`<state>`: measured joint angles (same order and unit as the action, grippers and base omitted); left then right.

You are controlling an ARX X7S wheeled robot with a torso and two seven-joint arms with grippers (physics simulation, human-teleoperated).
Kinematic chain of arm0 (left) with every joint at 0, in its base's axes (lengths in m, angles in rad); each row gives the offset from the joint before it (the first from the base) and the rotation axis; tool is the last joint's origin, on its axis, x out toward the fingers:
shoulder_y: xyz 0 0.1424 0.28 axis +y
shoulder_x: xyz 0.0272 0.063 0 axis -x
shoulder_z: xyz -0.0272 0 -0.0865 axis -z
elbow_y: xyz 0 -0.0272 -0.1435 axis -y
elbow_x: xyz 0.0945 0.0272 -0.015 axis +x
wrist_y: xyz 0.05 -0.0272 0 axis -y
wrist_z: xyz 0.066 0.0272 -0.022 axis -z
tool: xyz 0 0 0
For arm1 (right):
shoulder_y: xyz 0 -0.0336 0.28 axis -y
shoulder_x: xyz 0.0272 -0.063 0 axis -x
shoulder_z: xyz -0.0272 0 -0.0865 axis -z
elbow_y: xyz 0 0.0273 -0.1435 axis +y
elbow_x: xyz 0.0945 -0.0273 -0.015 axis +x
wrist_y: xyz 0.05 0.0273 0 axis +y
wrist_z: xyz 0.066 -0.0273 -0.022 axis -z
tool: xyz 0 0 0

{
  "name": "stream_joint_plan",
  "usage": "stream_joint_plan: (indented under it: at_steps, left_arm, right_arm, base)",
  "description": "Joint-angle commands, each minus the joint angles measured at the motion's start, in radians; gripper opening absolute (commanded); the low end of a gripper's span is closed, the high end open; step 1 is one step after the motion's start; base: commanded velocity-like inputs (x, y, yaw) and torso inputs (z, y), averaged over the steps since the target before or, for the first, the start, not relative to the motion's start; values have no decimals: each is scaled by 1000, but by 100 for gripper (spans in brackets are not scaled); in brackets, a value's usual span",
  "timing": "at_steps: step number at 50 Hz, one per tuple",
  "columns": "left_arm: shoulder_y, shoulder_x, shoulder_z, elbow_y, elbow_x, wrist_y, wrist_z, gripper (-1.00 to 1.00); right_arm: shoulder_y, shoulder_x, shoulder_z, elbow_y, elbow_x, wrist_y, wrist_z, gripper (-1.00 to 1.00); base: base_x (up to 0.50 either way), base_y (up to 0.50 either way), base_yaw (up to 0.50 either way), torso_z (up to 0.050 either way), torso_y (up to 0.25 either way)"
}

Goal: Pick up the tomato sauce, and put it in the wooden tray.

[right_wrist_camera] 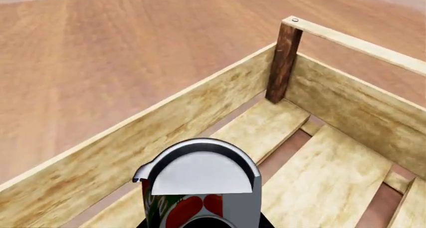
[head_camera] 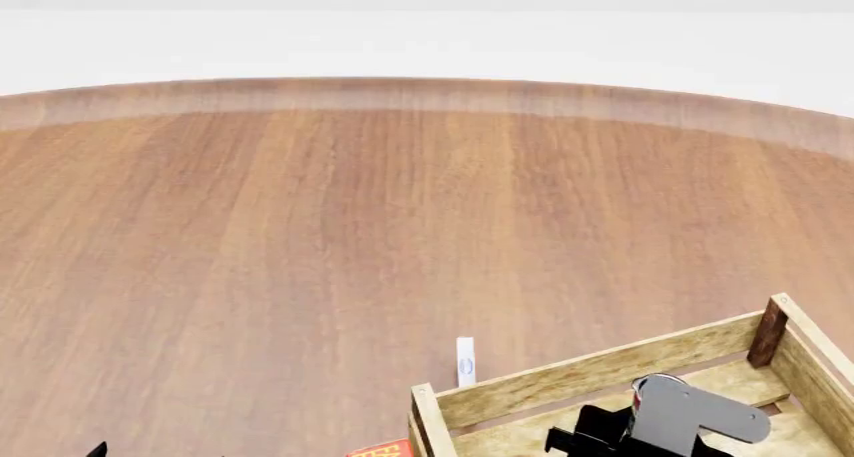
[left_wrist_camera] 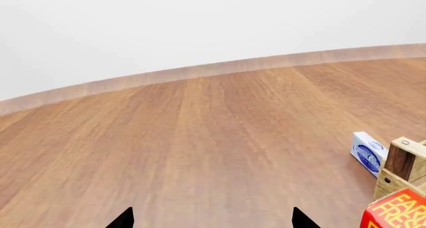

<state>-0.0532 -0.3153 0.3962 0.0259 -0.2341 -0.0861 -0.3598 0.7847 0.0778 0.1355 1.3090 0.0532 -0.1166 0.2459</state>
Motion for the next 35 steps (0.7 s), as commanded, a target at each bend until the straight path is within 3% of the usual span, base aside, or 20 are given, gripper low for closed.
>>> stream_joint_plan:
  at_steps: [1, 2, 3, 35]
  left_arm:
    - [1, 18, -22, -12, -12, 44, 19, 100]
    - [1, 18, -22, -12, -12, 44, 18, 100]
    - [1, 18, -22, -12, -12, 44, 18, 100]
    - [-2, 12, -14, -13, -18, 47, 11, 100]
  right_arm:
    - [1, -13, 20, 0, -50, 7, -20, -100]
    - [1, -14, 19, 0, -51, 6, -20, -100]
    - [3, -13, 19, 0, -52, 10, -16, 100]
    - [2, -14, 13, 0, -50, 14, -13, 100]
  base:
    - [0, 0, 0, 0, 0]
    - [0, 0, 0, 0, 0]
    - [0, 0, 0, 0, 0]
    - [0, 0, 0, 0, 0]
